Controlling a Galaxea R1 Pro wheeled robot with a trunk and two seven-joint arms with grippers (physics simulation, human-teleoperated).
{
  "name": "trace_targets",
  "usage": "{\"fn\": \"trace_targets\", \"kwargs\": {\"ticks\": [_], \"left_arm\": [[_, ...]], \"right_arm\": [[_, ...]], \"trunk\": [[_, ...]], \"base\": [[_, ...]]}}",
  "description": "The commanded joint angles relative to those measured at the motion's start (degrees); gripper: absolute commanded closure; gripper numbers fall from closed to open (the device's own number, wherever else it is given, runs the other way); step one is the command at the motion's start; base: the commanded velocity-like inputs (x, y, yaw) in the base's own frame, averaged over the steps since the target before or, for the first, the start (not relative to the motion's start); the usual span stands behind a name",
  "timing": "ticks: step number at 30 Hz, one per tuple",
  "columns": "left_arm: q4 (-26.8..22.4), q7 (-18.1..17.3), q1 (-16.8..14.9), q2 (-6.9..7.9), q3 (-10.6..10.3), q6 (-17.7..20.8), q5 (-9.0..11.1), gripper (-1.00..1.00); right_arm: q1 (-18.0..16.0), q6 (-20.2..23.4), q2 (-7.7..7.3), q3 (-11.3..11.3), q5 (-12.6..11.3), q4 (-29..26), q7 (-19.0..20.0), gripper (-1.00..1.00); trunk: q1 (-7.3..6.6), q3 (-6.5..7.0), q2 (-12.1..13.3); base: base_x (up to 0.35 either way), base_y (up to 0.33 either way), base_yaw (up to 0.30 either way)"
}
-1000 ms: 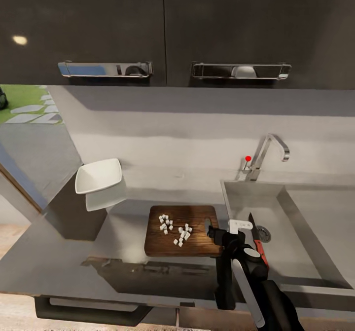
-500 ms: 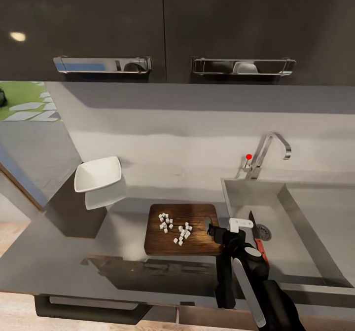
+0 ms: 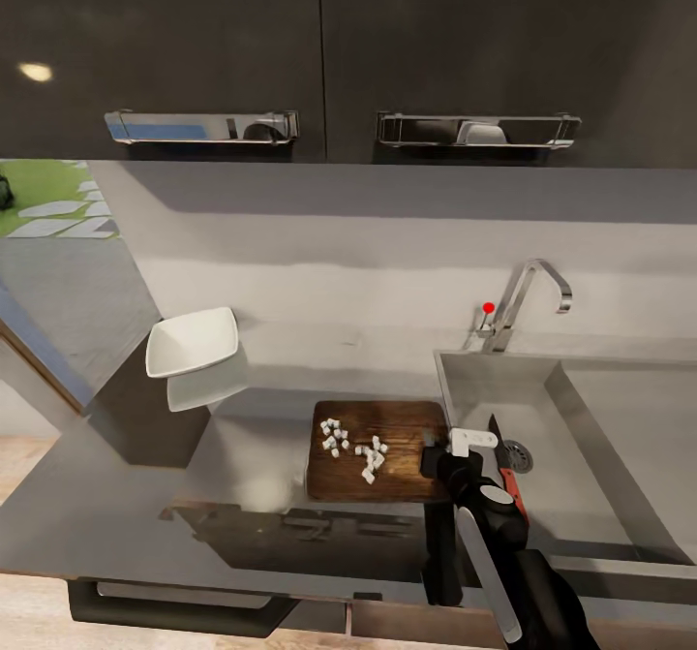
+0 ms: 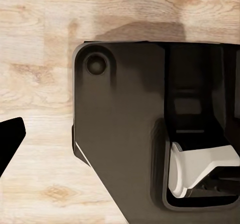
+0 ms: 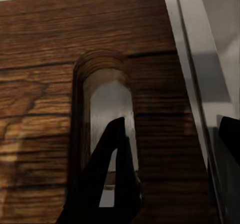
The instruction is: In the kitchen, take the Vidalia onion out of the sink, dice it on the chopping board with the paring knife, put the diced onion into the bowl on the countertop, then place both the paring knife and the chopping board into the sink.
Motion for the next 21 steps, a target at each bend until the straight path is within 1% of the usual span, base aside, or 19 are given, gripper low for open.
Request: {"fn": "trace_targets", "kwargs": {"ticks": [1, 6, 21], "left_arm": [[-0.05, -0.13, 0.00, 0.07, -0.15, -0.11, 0.60, -1.00], [0.02, -0.13, 0.00, 0.08, -0.15, -0.09, 0.60, -1.00], [0.04, -0.13, 0.00, 0.11, -0.15, -0.09, 0.60, -1.00]], "right_arm": [[-0.02, 0.15, 0.00, 0.08, -1.67, 1.50, -0.57, 1.00], [-0.02, 0.21, 0.00, 0.08, -1.75, 1.48, -0.58, 1.00], [-0.02, 0.22, 0.00, 0.08, -1.68, 1.48, -0.58, 1.00]], "trunk": [[0.04, -0.09, -0.07], [0.04, 0.00, -0.07], [0.04, 1.33, -0.07]], "base": [[0.000, 0.000, 0.000], [0.000, 0.000, 0.000], [0.000, 0.000, 0.000]]}}
